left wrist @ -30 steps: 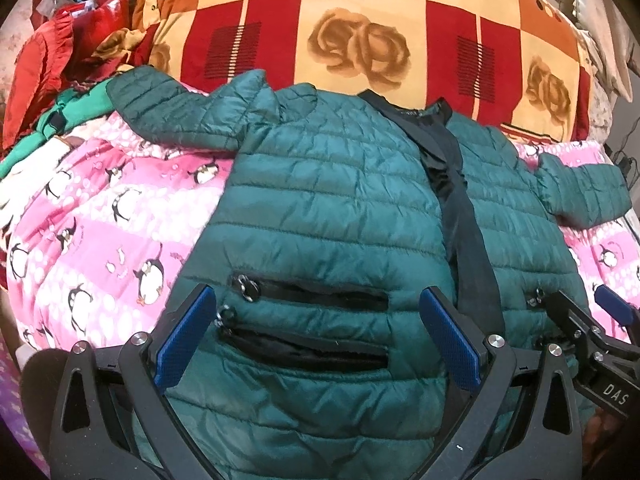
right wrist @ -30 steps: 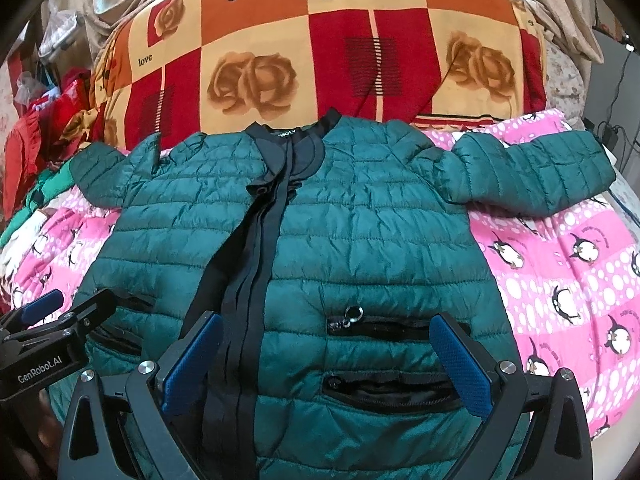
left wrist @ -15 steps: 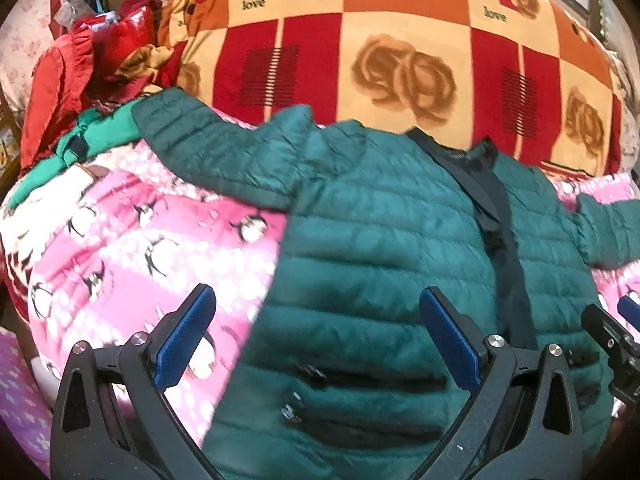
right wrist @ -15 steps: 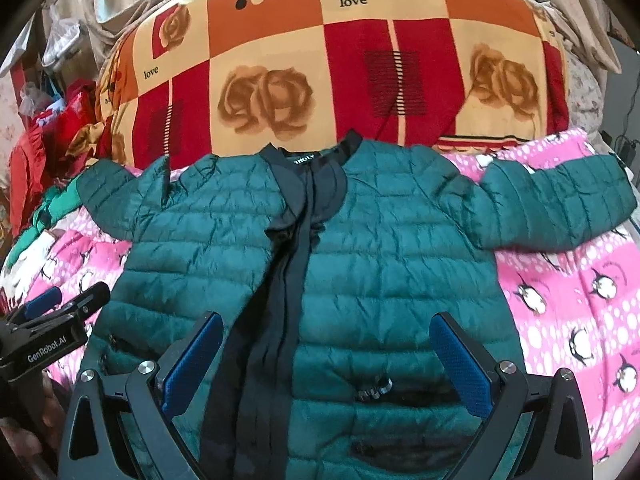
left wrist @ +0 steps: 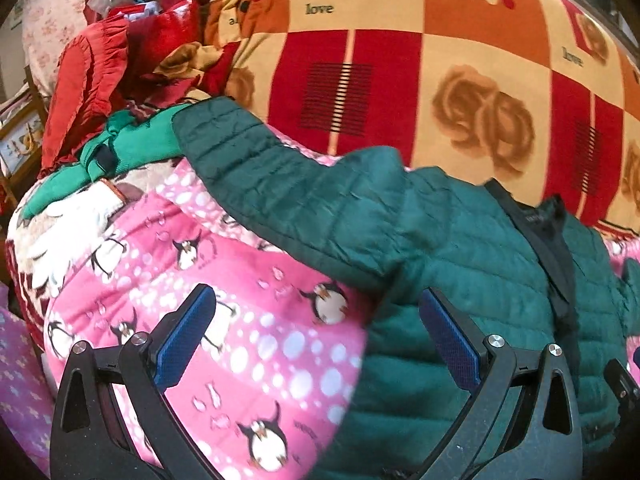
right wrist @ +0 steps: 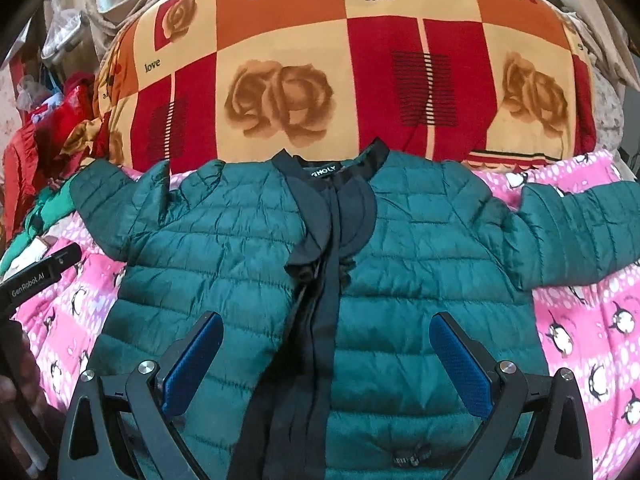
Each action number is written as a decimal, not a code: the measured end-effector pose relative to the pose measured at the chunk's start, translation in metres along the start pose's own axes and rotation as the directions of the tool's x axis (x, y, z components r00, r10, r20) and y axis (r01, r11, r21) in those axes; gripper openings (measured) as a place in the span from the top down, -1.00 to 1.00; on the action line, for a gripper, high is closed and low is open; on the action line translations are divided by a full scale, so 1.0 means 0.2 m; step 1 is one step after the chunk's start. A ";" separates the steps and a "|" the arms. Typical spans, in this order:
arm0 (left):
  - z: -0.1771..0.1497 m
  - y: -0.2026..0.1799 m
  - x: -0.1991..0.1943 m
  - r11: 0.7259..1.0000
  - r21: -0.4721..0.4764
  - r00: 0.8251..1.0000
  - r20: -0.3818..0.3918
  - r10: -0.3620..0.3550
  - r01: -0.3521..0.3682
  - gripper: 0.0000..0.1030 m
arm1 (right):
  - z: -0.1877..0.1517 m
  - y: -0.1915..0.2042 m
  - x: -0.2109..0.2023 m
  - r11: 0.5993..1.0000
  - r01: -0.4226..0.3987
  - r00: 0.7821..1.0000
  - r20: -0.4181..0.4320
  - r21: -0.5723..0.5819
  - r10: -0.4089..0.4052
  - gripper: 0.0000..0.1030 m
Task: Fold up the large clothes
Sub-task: 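Move the left gripper to the sleeve cuff nearest it and close on it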
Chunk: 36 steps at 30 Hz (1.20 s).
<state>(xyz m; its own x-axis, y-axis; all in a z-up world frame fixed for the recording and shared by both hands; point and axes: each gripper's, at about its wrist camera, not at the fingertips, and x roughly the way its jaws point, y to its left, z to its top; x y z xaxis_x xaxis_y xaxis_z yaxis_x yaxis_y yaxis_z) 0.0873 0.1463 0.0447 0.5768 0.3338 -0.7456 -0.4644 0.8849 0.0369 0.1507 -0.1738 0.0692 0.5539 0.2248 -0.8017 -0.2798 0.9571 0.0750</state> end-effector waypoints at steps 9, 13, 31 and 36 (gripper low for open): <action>0.10 0.08 0.14 0.999 -0.035 1.000 0.000 0.028 -0.028 -0.98 | 0.07 0.04 0.14 1.000 0.002 1.000 -0.012 -0.005 -0.002 -0.99; 0.12 0.10 0.20 0.998 -0.045 0.999 -0.008 0.040 -0.041 -0.98 | 0.08 0.05 0.20 1.000 -0.008 1.000 -0.016 0.002 0.008 -0.99; 0.40 0.47 0.54 0.973 -0.204 0.994 -0.008 0.106 -0.105 -0.98 | 0.08 0.12 0.38 0.998 0.017 0.999 -0.042 -0.058 -0.019 -0.99; 0.49 0.54 0.68 0.959 -0.246 0.990 -0.036 0.135 -0.140 -0.98 | 0.07 0.11 0.41 0.999 -0.001 0.998 -0.063 -0.046 -0.001 -0.99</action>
<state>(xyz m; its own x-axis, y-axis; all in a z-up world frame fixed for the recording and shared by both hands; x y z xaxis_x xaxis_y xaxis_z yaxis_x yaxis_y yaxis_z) 0.1818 0.3191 0.0124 0.4842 0.4381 -0.7574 -0.6911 0.7224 -0.0239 0.2004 -0.1314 0.0140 0.5041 0.2115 -0.8374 -0.3161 0.9475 0.0491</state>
